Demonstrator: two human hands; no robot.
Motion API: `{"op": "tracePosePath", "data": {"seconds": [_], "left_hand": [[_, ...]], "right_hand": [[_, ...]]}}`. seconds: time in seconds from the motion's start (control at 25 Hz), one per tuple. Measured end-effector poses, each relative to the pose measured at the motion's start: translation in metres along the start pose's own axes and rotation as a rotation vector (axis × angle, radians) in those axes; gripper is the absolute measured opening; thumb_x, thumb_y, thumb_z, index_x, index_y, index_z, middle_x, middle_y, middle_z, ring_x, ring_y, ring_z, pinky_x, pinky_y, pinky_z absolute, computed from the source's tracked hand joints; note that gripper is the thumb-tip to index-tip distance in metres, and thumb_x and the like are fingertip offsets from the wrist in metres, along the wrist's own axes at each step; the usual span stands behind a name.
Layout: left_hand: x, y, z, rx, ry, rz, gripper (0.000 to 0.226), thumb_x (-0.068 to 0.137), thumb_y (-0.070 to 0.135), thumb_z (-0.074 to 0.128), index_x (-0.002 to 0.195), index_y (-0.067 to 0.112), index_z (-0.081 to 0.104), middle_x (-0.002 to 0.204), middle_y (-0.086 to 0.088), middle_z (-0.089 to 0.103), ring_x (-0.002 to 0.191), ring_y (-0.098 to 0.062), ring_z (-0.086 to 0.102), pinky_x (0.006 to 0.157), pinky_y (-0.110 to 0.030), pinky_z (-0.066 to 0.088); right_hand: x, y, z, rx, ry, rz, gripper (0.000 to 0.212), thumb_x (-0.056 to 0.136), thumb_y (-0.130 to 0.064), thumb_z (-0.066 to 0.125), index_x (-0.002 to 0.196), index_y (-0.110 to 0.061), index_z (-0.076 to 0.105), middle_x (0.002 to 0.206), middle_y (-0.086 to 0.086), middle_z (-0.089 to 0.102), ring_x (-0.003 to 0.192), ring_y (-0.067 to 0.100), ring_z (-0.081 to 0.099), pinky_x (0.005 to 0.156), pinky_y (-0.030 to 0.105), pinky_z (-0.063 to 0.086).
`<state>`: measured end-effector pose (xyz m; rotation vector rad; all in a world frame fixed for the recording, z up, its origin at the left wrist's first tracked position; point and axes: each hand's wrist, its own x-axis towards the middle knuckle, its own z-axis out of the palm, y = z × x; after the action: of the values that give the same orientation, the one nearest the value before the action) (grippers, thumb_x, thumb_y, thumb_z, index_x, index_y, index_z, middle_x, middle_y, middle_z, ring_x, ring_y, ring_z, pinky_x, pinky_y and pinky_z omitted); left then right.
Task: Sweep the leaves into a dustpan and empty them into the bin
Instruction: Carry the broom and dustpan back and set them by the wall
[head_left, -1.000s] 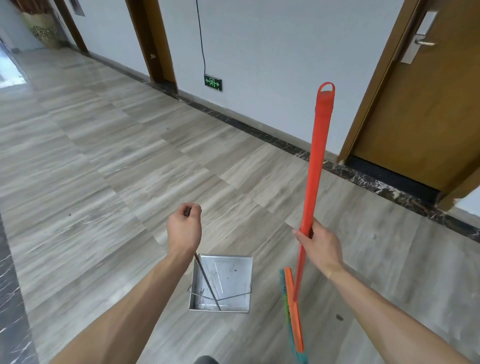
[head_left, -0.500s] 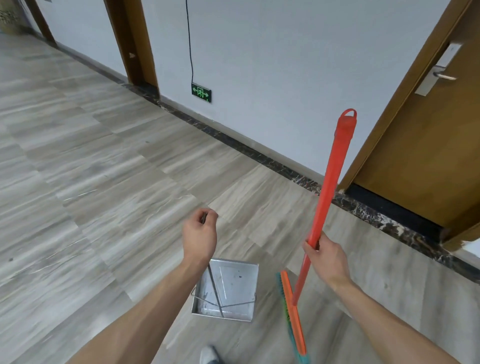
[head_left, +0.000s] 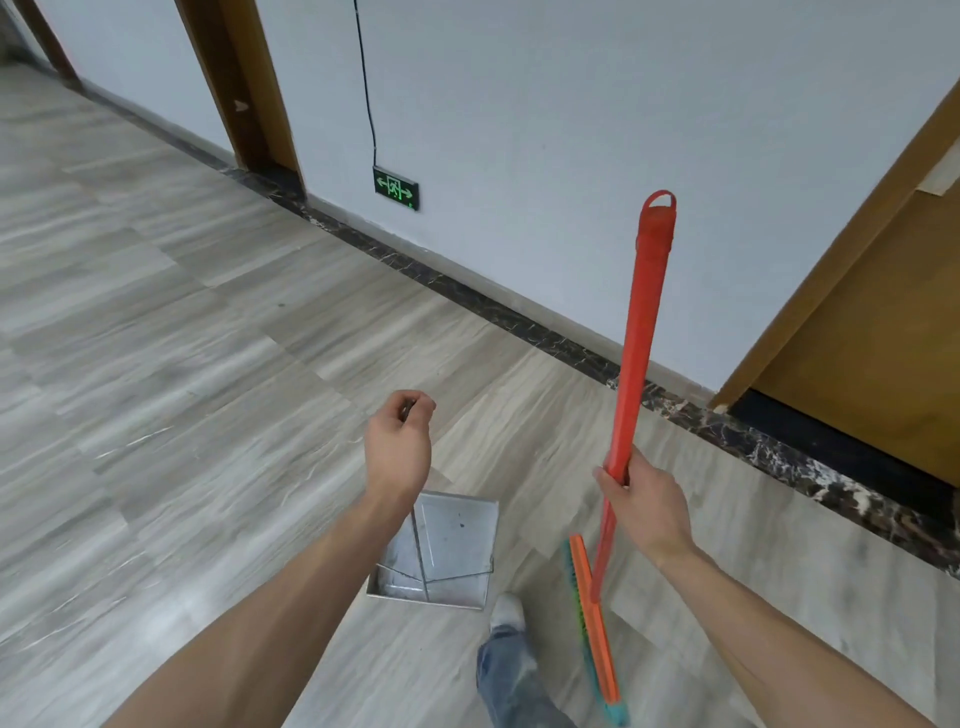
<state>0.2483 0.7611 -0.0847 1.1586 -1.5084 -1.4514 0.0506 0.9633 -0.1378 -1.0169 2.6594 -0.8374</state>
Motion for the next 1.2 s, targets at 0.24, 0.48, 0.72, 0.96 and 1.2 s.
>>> {"op": "tracePosePath", "data": {"seconds": [0.24, 0.48, 0.72, 0.96, 1.2], "left_hand": [[0.150, 0.020, 0.049, -0.009, 0.003, -0.078, 0.019, 0.088, 0.015, 0.051, 0.072, 0.024, 0.059, 0.047, 0.013, 0.037, 0.045, -0.012, 0.030, 0.041, -0.024, 0.027], [0.277, 0.047, 0.082, -0.189, -0.287, -0.087, 0.044, 0.058, -0.001, 0.039, 0.095, 0.018, 0.056, 0.062, 0.001, 0.035, 0.054, -0.017, 0.040, 0.059, -0.032, 0.048], [0.432, 0.057, 0.124, 0.071, -0.509, -0.099, 0.036, 0.078, -0.014, 0.045, 0.100, 0.015, 0.046, 0.083, -0.007, 0.051, 0.089, -0.028, 0.072, 0.097, -0.048, 0.049], [0.580, 0.069, 0.188, 0.611, -0.500, 0.121, 0.030, 0.068, 0.013, 0.077, 0.070, 0.018, 0.048, 0.076, -0.007, 0.073, 0.081, -0.026, 0.072, 0.070, -0.052, 0.054], [0.714, 0.088, 0.261, 0.720, -0.625, -0.014, 0.010, 0.086, 0.024, 0.069, 0.086, 0.016, 0.063, 0.072, -0.005, 0.071, 0.066, -0.021, 0.073, 0.063, -0.041, 0.062]], "right_hand": [[0.165, -0.009, 0.016, 0.073, -0.021, -0.011, 0.009, 0.091, -0.042, 0.056, 0.091, -0.034, 0.055, 0.058, -0.013, 0.060, 0.055, 0.001, 0.060, 0.049, 0.020, 0.044], [0.304, -0.038, 0.030, 0.096, -0.035, -0.044, 0.009, 0.089, -0.041, 0.056, 0.082, -0.035, 0.053, 0.056, -0.012, 0.057, 0.051, 0.000, 0.056, 0.044, 0.013, 0.033], [0.434, -0.053, 0.069, 0.096, -0.031, -0.025, 0.005, 0.090, -0.039, 0.057, 0.088, -0.036, 0.053, 0.057, -0.011, 0.059, 0.053, 0.001, 0.059, 0.051, 0.024, 0.043], [0.562, -0.074, 0.096, 0.046, 0.064, 0.070, 0.007, 0.090, -0.038, 0.058, 0.088, -0.032, 0.054, 0.058, -0.010, 0.060, 0.052, 0.002, 0.058, 0.049, 0.021, 0.040], [0.667, -0.081, 0.112, 0.032, 0.099, 0.175, 0.015, 0.090, -0.038, 0.057, 0.079, -0.028, 0.053, 0.055, -0.006, 0.059, 0.053, 0.007, 0.059, 0.054, 0.029, 0.045]]}}
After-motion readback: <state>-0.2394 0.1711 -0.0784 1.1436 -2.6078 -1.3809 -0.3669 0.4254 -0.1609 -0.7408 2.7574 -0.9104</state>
